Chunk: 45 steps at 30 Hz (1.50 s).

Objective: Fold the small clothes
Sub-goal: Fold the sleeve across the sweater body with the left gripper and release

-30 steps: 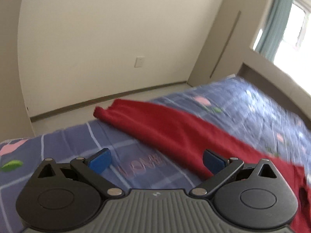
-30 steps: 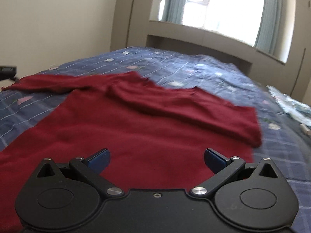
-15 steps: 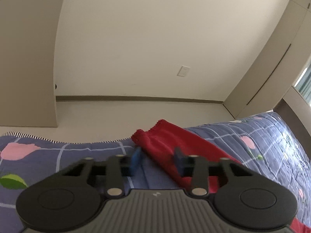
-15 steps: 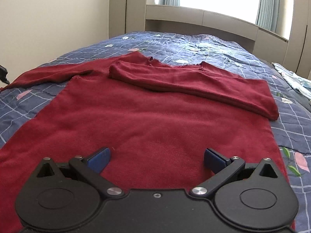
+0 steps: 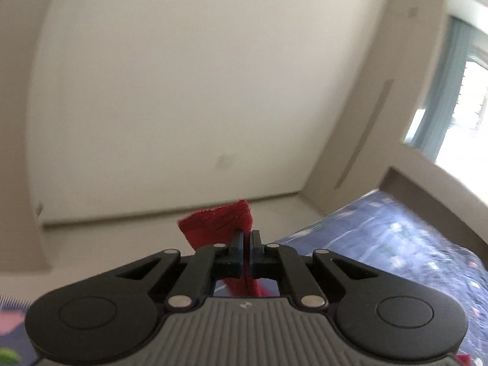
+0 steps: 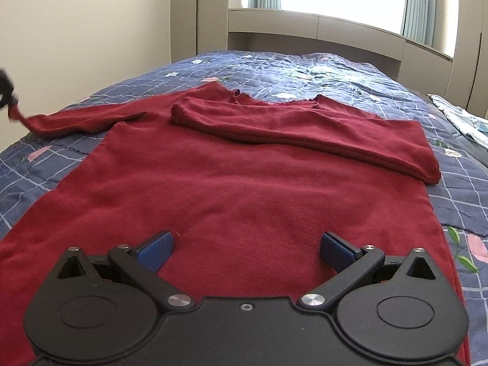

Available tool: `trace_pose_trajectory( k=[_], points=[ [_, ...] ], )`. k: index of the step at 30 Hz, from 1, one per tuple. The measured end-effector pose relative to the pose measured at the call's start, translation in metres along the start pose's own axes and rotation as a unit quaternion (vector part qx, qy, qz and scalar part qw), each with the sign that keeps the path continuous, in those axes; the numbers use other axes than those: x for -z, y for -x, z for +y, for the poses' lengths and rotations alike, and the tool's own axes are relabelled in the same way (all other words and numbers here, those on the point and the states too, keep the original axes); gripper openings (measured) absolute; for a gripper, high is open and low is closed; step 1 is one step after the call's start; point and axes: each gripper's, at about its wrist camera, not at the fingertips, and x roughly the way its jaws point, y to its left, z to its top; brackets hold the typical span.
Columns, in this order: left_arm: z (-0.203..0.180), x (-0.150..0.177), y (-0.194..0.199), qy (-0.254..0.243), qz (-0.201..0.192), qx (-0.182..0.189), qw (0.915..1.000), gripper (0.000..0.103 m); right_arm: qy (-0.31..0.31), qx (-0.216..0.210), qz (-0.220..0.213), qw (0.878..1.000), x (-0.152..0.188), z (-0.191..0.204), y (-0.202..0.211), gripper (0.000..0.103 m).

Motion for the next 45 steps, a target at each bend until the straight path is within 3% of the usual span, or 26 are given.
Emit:
trace_pose_trajectory(
  k=[4,9,14,19,24,29,35,36,38,40,44,45],
  points=[
    [-0.057,-0.012,0.021,-0.057,-0.031,0.07,0.9954,0.002,-0.003,-0.002,-0.002,1.0,0.0,-0.001,0.001,0.103],
    [-0.14,-0.002,0.05,-0.121,-0.038,0.184,0.9747,0.002,-0.015,-0.008,-0.009,1.0,0.001,-0.006,0.004,0.103],
    [-0.22,0.032,0.081,-0.163,-0.018,0.287,0.9437,0.002,-0.048,-0.006,-0.027,0.998,0.003,-0.016,0.009,0.103],
    [-0.282,0.09,0.106,-0.211,0.011,0.369,0.9048,0.002,-0.122,0.02,-0.067,0.99,0.009,-0.036,0.023,0.103],
    [-0.311,0.156,0.118,-0.26,0.052,0.41,0.8728,0.002,-0.209,0.071,-0.101,0.97,0.019,-0.057,0.037,0.103],
    [-0.319,0.219,0.119,-0.298,0.11,0.424,0.8483,0.002,-0.289,0.101,-0.116,0.945,0.036,-0.076,0.054,0.103],
    [-0.311,0.248,0.119,-0.292,0.184,0.417,0.8408,0.005,-0.313,0.1,-0.127,0.936,0.049,-0.082,0.064,0.103],
    [-0.308,0.246,0.117,-0.286,0.193,0.418,0.8405,0.01,-0.311,0.1,-0.125,0.937,0.049,-0.082,0.064,0.103],
    [-0.301,0.241,0.118,-0.274,0.206,0.417,0.8418,0.026,-0.309,0.099,-0.125,0.938,0.049,-0.082,0.062,0.103],
    [-0.295,0.235,0.116,-0.263,0.21,0.412,0.8466,0.059,-0.309,0.097,-0.126,0.938,0.049,-0.084,0.061,0.103],
    [-0.278,0.215,0.12,-0.246,0.199,0.397,0.8616,0.078,-0.308,0.095,-0.122,0.939,0.049,-0.085,0.059,0.103],
    [-0.273,0.21,0.122,-0.245,0.194,0.389,0.8668,0.088,-0.306,0.093,-0.121,0.94,0.048,-0.085,0.058,0.103]
  ],
)
